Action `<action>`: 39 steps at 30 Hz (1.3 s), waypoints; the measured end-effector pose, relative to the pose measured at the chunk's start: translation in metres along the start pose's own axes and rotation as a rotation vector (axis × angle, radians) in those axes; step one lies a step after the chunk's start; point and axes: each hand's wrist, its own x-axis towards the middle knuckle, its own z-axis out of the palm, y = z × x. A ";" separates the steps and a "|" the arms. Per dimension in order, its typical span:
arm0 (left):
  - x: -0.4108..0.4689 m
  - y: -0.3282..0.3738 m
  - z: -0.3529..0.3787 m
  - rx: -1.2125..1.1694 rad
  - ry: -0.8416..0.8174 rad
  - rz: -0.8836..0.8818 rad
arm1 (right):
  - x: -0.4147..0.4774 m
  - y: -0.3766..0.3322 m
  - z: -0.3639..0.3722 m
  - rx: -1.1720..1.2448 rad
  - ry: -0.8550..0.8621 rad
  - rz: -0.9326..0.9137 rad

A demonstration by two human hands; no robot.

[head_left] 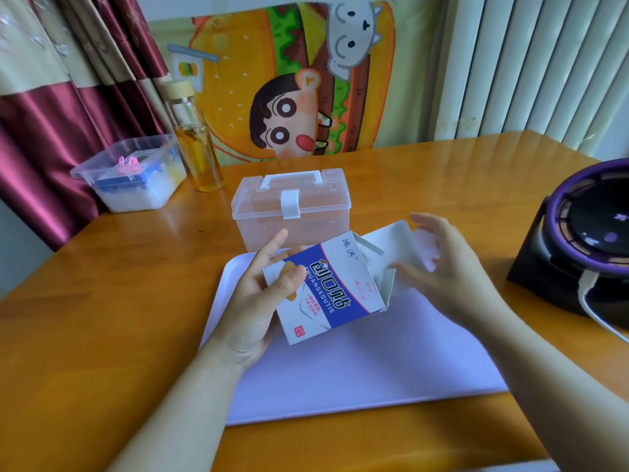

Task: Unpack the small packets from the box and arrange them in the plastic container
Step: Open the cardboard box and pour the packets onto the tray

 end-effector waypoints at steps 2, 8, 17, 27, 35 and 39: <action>0.001 0.001 0.001 0.030 0.010 0.025 | -0.004 0.003 0.002 -0.372 0.103 -0.178; -0.001 0.001 0.004 0.138 0.042 0.091 | -0.008 -0.016 -0.006 -0.136 -0.116 -0.200; -0.005 0.003 0.011 0.258 0.056 0.183 | -0.013 -0.023 -0.006 -0.162 -0.327 -0.188; -0.021 -0.005 0.027 0.510 0.033 0.318 | -0.021 -0.029 0.000 0.380 -0.570 -0.097; -0.017 -0.024 0.031 0.871 0.158 0.759 | -0.016 -0.034 0.004 0.837 -0.474 0.161; -0.017 -0.026 0.035 0.925 0.153 0.875 | -0.011 -0.033 0.011 0.981 -0.310 0.282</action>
